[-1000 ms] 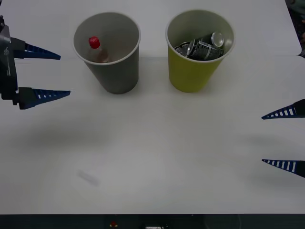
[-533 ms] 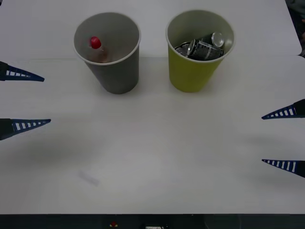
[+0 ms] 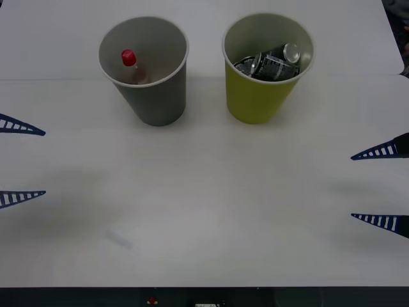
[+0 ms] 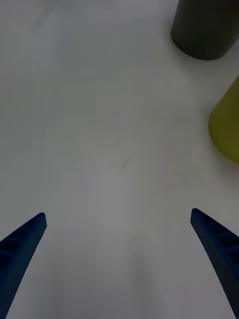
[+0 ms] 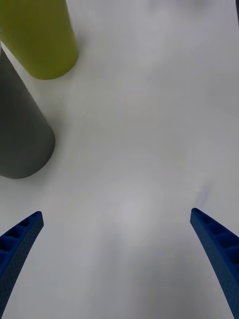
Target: Put the can into the green bin and the plastic bottle into the gray bin
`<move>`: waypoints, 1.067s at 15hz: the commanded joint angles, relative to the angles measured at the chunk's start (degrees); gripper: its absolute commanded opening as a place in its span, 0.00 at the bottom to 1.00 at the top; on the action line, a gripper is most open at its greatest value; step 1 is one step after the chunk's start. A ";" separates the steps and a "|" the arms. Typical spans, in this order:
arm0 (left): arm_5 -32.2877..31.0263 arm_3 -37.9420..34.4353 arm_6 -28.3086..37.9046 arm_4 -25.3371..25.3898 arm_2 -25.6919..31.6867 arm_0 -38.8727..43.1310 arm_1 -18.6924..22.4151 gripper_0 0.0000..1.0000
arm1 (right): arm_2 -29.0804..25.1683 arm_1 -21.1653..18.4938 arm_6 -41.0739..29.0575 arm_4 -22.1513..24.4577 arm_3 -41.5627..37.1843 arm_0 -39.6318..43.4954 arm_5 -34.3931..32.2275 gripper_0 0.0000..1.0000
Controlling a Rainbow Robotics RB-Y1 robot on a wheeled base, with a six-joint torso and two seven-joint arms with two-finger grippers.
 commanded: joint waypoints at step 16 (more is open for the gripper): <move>-0.71 -4.46 -5.64 -5.89 0.73 5.86 -6.15 1.00 | 0.00 0.00 0.00 0.00 0.00 0.00 0.00 1.00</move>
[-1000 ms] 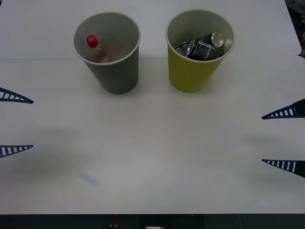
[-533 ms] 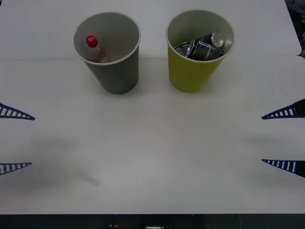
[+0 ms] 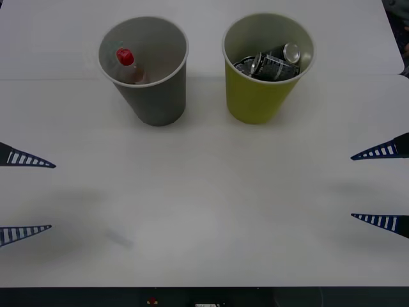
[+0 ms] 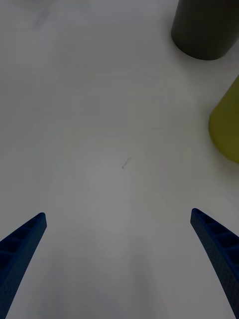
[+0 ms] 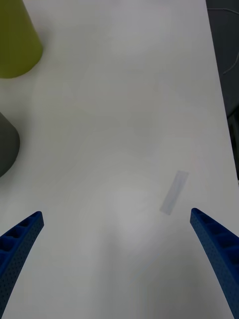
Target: Put the can into the green bin and the plastic bottle into the gray bin
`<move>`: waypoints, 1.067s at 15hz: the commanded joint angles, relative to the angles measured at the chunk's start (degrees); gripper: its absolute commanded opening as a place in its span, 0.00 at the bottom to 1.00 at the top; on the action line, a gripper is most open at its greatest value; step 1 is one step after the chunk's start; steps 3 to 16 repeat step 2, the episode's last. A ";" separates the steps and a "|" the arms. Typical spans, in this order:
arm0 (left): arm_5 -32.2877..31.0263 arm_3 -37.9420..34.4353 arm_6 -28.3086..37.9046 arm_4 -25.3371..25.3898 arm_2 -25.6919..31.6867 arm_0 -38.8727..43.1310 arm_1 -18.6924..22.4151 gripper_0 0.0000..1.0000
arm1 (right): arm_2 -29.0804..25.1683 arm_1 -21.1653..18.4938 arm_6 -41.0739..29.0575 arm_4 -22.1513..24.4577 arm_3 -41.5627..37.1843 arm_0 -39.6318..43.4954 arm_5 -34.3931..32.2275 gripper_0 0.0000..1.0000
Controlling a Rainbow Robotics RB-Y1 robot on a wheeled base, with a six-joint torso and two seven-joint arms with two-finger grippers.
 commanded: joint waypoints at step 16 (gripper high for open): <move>0.00 -0.18 -0.15 -0.45 0.05 -0.02 -0.08 1.00 | 0.00 0.00 0.00 0.00 0.00 0.00 0.00 1.00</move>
